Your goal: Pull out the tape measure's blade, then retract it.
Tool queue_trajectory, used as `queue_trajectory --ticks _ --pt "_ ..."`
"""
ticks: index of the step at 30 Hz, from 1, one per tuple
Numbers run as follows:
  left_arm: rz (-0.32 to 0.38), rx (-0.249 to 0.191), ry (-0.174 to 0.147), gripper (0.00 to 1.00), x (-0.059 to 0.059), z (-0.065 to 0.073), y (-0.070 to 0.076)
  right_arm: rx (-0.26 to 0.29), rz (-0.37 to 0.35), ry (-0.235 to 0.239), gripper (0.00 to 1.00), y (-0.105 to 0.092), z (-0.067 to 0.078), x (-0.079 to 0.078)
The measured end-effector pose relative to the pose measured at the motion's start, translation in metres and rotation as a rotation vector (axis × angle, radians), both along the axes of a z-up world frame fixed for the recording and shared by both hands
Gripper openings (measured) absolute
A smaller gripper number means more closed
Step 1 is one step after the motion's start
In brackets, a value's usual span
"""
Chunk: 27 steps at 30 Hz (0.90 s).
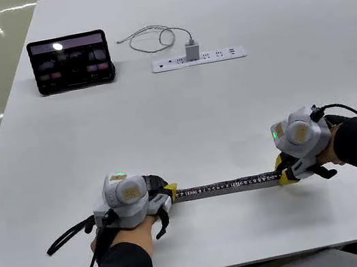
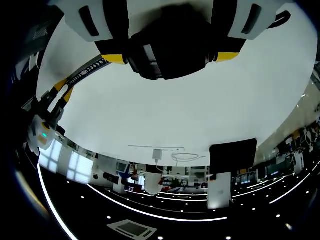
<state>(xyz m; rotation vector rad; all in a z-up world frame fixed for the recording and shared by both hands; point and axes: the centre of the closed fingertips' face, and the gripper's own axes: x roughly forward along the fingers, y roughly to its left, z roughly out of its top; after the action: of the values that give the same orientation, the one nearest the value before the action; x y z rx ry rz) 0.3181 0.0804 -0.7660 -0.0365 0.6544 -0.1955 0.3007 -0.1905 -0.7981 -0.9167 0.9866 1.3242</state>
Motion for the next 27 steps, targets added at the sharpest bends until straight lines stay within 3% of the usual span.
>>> queue_trajectory --ticks 27 --pt "-0.003 0.002 0.007 0.63 0.0 0.0 0.0 0.01 -0.009 0.001 0.1 0.023 0.0 0.0"
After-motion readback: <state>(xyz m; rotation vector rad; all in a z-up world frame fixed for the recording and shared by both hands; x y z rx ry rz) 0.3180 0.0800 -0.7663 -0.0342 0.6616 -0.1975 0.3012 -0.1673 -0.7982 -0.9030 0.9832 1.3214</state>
